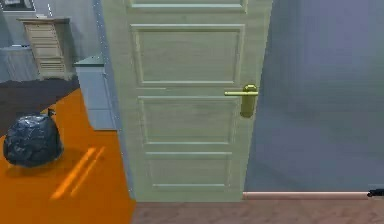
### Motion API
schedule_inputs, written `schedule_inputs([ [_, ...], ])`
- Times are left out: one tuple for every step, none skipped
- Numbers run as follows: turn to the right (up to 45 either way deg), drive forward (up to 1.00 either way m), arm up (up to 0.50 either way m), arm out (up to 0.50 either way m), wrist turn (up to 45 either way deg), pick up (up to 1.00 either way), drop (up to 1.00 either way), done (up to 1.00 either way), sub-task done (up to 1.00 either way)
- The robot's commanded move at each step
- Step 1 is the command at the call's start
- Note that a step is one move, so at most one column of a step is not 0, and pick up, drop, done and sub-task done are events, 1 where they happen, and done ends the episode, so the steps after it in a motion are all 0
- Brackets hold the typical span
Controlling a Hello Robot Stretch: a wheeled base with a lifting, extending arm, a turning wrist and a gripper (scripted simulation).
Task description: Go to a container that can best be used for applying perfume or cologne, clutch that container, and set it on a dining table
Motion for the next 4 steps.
schedule_inputs([
  [-45.0,0.0,0.0,0.0,0.0,0.0,0.0,0.0,0.0],
  [-3.0,0.0,0.0,0.0,0.0,0.0,0.0,0.0,0.0],
  [0.0,1.0,0.0,0.0,0.0,0.0,0.0,0.0,0.0],
  [-15.0,0.0,0.0,0.0,0.0,0.0,0.0,0.0,0.0],
])
